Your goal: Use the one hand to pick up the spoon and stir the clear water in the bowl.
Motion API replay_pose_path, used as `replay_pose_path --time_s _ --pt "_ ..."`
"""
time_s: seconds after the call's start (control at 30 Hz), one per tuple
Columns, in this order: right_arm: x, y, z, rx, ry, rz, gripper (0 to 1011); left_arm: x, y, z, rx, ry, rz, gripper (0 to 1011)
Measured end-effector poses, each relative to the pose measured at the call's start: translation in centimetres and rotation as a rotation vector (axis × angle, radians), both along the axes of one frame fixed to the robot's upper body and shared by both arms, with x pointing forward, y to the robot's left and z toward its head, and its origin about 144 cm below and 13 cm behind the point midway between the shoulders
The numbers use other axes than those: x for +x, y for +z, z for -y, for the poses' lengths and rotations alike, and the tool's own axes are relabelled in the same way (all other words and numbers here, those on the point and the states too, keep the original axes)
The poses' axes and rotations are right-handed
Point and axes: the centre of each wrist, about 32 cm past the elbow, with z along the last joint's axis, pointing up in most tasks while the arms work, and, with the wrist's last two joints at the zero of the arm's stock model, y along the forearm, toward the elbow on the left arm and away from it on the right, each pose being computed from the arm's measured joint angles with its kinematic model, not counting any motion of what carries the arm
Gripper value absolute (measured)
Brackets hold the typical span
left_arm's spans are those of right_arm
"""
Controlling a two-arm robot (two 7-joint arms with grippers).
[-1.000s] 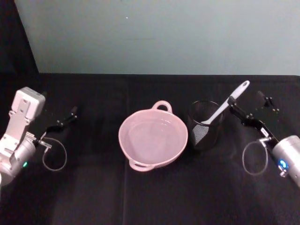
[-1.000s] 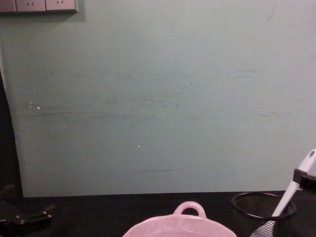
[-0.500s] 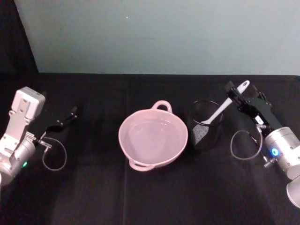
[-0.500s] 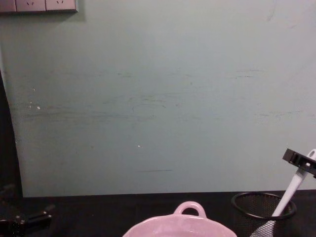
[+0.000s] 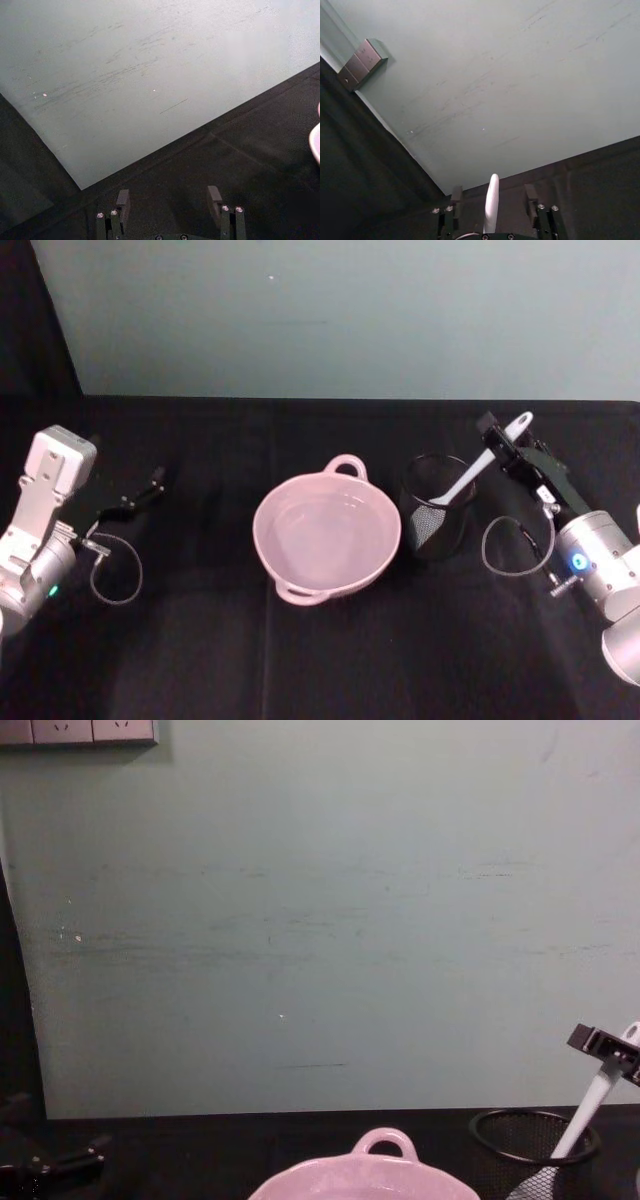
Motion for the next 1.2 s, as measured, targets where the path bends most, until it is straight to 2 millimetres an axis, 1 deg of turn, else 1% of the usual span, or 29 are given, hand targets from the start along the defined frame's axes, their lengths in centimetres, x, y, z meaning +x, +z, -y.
replay_pose_path --time_s 0.03,0.1,0.13,0.17,0.23,0.27,0.3,0.37,0.4,0.43,0.5,0.53,0.6,0.63,0.77,0.93,1.1,1.2 --pt "0.0 0.0 0.0 0.003 0.001 -0.001 788 0.0 0.0 0.0 0.0 0.0 0.0 1011" --pt "0.0 0.0 -0.1 0.01 0.004 -0.006 733 0.0 0.0 0.0 0.0 0.0 0.0 1011" --pt "0.0 -0.1 -0.1 0.012 0.004 -0.007 696 0.0 0.0 0.0 0.0 0.0 0.0 1011" --pt "0.0 -0.1 -0.1 0.014 0.005 -0.009 634 0.0 0.0 0.0 0.0 0.0 0.0 1011" --pt "0.0 -0.1 -0.1 0.016 0.006 -0.01 596 0.0 0.0 0.0 0.0 0.0 0.0 1011" --pt "0.1 -0.1 -0.2 0.017 0.008 -0.011 534 0.0 0.0 0.0 0.0 0.0 0.0 1011" --pt "0.1 -0.1 -0.2 0.017 0.009 -0.011 534 0.0 0.0 0.0 0.0 0.0 0.0 1011" --pt "0.1 -0.1 -0.3 0.018 0.009 -0.01 451 0.0 0.0 0.0 0.0 0.0 0.0 1011" --pt "0.1 -0.1 -0.3 0.018 0.009 -0.01 451 0.0 0.0 0.0 0.0 0.0 0.0 1011" --pt "0.1 -0.1 -0.3 0.019 0.009 -0.01 392 0.0 0.0 0.0 0.0 0.0 0.0 1011" --pt "0.1 -0.1 -0.3 0.021 0.009 -0.009 360 0.0 0.0 0.0 0.0 0.0 0.0 1011" --pt "0.1 -0.1 -0.4 0.022 0.008 -0.008 286 0.0 0.0 0.0 0.0 0.0 0.0 1011" --pt "0.0 -0.1 -0.4 0.023 0.007 -0.008 247 0.0 0.0 0.0 0.0 0.0 0.0 1011" --pt "0.0 -0.1 -0.4 0.024 0.004 -0.005 188 0.0 0.0 0.0 0.0 0.0 0.0 1011" --pt "-0.1 0.1 -0.4 0.021 0.0 0.006 117 0.0 0.0 0.0 0.0 0.0 0.0 1011" --pt "-0.2 0.6 -0.4 0.002 0.001 0.023 116 0.0 0.0 0.0 0.0 0.0 0.0 1011" --pt "-0.3 1.9 -0.4 -0.089 0.021 0.063 116 0.0 0.0 0.0 0.0 0.0 0.0 1011" --pt "-0.2 3.2 -0.3 -0.171 0.051 0.095 117 0.0 0.0 0.0 0.0 0.0 0.0 1011"
